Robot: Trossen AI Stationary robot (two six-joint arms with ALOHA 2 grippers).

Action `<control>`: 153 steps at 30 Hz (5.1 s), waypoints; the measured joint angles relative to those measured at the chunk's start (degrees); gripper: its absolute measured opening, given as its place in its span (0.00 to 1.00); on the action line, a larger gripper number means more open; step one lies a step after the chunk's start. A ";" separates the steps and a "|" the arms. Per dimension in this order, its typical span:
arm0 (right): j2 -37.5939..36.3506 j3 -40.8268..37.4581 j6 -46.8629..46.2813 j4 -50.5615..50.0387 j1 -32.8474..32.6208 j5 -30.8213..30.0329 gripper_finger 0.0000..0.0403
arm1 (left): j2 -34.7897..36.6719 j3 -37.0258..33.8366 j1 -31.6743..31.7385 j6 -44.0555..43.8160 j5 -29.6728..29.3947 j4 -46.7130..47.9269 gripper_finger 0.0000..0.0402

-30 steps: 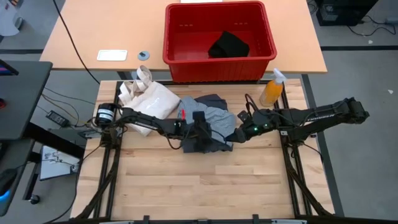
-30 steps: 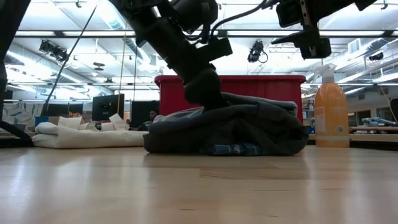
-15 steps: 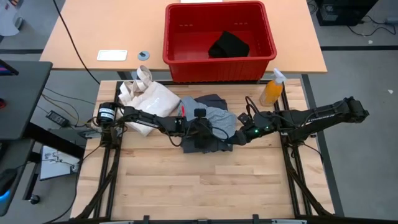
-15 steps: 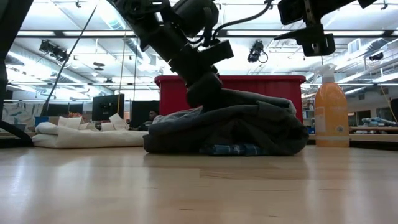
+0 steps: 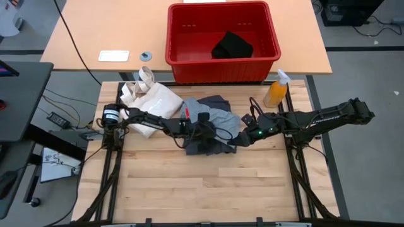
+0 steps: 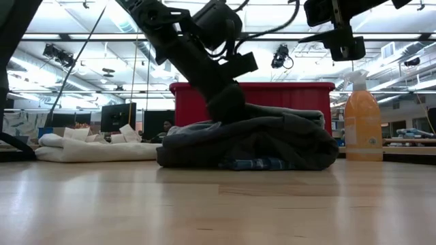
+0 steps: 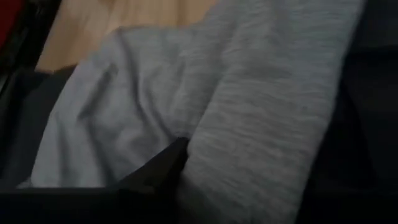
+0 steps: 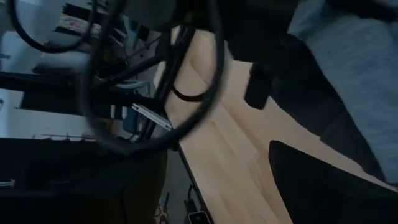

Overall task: Fold Laundry from Bin
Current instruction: Put the light gray t-shirt into the red organizer bin

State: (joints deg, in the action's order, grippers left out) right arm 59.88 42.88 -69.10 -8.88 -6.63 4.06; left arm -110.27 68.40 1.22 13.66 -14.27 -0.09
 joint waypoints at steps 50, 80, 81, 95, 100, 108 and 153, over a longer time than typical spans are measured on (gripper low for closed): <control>8.97 0.04 30.20 -12.19 32.57 19.40 0.76 | 10.13 3.02 0.23 -42.28 16.22 15.87 0.77; 16.00 -21.19 15.54 17.91 45.56 30.87 0.75 | 7.28 2.91 8.58 -43.98 8.56 23.25 0.78; 16.88 -21.19 15.26 18.20 44.88 30.12 0.75 | 7.01 2.71 8.58 -44.25 8.56 24.24 0.78; 20.38 -21.19 6.65 37.89 37.53 32.27 0.57 | 6.70 2.45 7.02 -44.05 8.75 25.68 0.78; 16.60 -21.21 1.43 41.73 33.90 34.53 0.43 | 6.70 2.41 6.90 -44.05 8.77 24.61 0.78; 11.71 -21.18 -4.89 46.84 28.87 31.90 0.41 | 11.21 6.48 5.45 -38.23 12.12 23.77 0.78; 6.60 -21.14 -4.28 29.62 21.23 33.69 0.42 | 7.63 15.63 -8.16 -45.75 8.12 25.88 0.78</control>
State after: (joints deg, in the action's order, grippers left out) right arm 66.48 21.74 -73.38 20.74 14.60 37.75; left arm -102.64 84.03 -6.95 -32.09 -6.15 25.79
